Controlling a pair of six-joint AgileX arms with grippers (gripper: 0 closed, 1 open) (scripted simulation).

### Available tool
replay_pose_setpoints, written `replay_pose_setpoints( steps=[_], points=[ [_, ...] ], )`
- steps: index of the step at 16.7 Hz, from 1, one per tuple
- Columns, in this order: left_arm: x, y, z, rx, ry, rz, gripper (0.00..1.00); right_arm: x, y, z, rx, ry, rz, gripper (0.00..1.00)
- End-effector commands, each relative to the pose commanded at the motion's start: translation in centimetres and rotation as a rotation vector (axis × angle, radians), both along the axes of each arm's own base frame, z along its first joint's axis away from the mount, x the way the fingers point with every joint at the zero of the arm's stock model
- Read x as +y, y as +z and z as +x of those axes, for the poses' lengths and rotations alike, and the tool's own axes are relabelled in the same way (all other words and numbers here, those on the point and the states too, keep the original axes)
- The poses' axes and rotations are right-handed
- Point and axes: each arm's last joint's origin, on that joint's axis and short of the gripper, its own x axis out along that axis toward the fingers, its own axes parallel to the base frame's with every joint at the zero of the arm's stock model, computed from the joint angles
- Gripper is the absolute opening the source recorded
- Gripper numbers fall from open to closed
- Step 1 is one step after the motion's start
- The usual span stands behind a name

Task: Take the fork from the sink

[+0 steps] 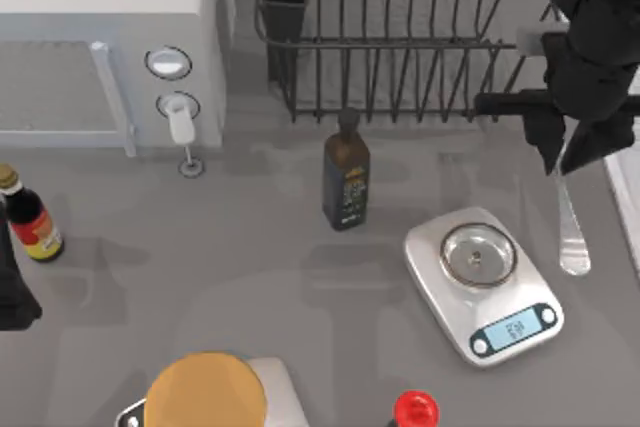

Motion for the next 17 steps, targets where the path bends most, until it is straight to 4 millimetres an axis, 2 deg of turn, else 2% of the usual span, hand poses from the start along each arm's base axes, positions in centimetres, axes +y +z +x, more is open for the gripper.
replay_pose_setpoints(
  steps=[3,5,10,17],
  points=[
    [0.0,0.0,0.0,0.0,0.0,0.0,1.0,0.1,-2.9,-0.3,-0.002,0.01,0.004,0.0],
    [0.0,0.0,0.0,0.0,0.0,0.0,1.0,0.5,-4.1,-0.7,-0.006,0.027,0.013,0.0],
    [0.0,0.0,0.0,0.0,0.0,0.0,1.0,0.7,-4.5,-0.9,-0.01,0.038,0.021,0.0],
    [0.0,0.0,0.0,0.0,0.0,0.0,1.0,0.7,-4.5,-0.9,-0.01,0.038,0.021,0.53]
  ],
)
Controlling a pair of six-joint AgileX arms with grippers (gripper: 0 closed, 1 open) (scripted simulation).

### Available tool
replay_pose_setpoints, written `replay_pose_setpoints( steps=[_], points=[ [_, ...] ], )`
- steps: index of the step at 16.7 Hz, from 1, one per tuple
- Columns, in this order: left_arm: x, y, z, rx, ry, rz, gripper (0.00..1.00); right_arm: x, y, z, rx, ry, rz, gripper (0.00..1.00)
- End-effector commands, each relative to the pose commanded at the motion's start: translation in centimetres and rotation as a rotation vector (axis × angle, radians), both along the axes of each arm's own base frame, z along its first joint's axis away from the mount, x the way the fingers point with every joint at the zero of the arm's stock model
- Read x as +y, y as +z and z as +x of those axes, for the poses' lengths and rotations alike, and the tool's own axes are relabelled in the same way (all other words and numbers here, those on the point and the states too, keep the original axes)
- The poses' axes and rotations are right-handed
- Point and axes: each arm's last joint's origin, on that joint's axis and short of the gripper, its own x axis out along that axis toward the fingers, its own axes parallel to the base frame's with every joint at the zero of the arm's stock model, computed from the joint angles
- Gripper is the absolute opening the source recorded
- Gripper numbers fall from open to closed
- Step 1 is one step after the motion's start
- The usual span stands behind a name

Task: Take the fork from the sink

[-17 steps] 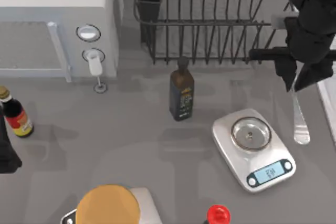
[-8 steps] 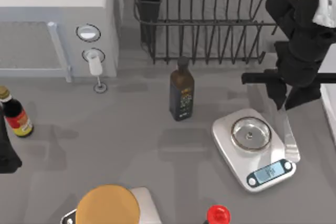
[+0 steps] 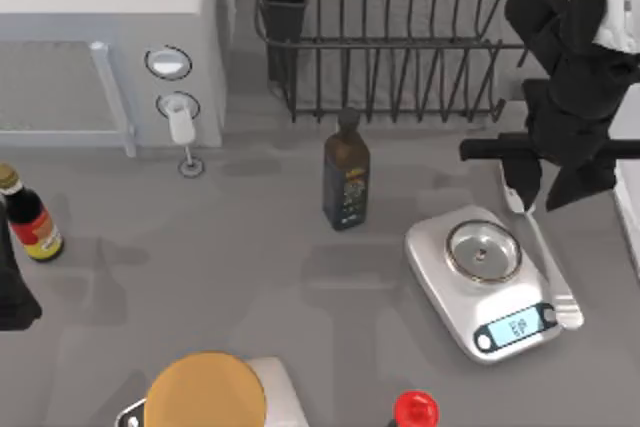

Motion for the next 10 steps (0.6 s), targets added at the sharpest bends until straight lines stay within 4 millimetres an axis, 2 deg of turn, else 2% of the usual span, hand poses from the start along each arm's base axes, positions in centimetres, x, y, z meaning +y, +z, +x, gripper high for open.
replay_pose_setpoints(
  steps=[6,10],
  points=[
    [0.0,0.0,0.0,0.0,0.0,0.0,1.0,0.0,0.0,0.0,0.0,0.0,0.0,0.98],
    [0.0,0.0,0.0,0.0,0.0,0.0,1.0,0.0,0.0,0.0,0.0,0.0,0.0,1.0]
  ],
)
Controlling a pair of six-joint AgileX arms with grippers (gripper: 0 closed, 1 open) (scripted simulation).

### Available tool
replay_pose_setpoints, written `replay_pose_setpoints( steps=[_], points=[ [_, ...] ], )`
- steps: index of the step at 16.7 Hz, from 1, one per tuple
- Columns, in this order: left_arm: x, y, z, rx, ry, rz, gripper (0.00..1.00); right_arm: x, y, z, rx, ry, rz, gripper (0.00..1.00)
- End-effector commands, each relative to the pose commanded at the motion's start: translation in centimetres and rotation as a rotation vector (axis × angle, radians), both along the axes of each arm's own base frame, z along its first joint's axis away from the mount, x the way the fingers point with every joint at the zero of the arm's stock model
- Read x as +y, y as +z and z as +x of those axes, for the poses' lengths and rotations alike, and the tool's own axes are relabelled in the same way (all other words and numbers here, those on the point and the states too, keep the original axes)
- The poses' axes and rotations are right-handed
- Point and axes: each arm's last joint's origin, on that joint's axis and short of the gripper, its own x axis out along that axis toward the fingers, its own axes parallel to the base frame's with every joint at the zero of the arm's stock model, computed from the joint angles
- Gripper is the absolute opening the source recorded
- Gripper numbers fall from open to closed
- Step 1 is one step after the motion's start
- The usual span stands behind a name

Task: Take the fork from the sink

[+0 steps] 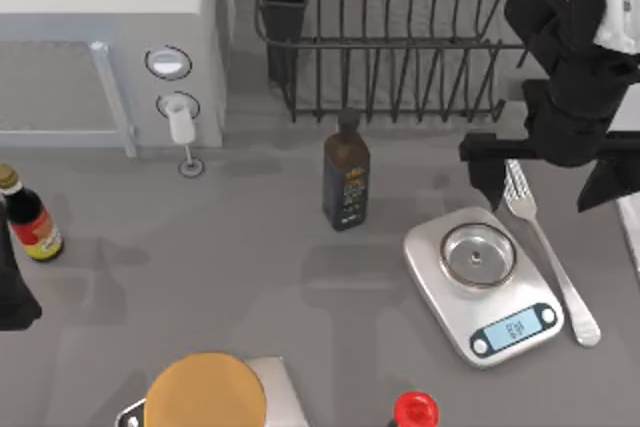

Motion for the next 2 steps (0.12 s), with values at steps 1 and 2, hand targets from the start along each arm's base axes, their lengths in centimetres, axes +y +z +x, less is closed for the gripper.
replay_pose_setpoints(
  steps=[1,2],
  points=[
    [0.0,0.0,0.0,0.0,0.0,0.0,1.0,0.0,0.0,0.0,0.0,0.0,0.0,1.0],
    [0.0,0.0,0.0,0.0,0.0,0.0,1.0,0.0,0.0,0.0,0.0,0.0,0.0,1.0]
  ],
)
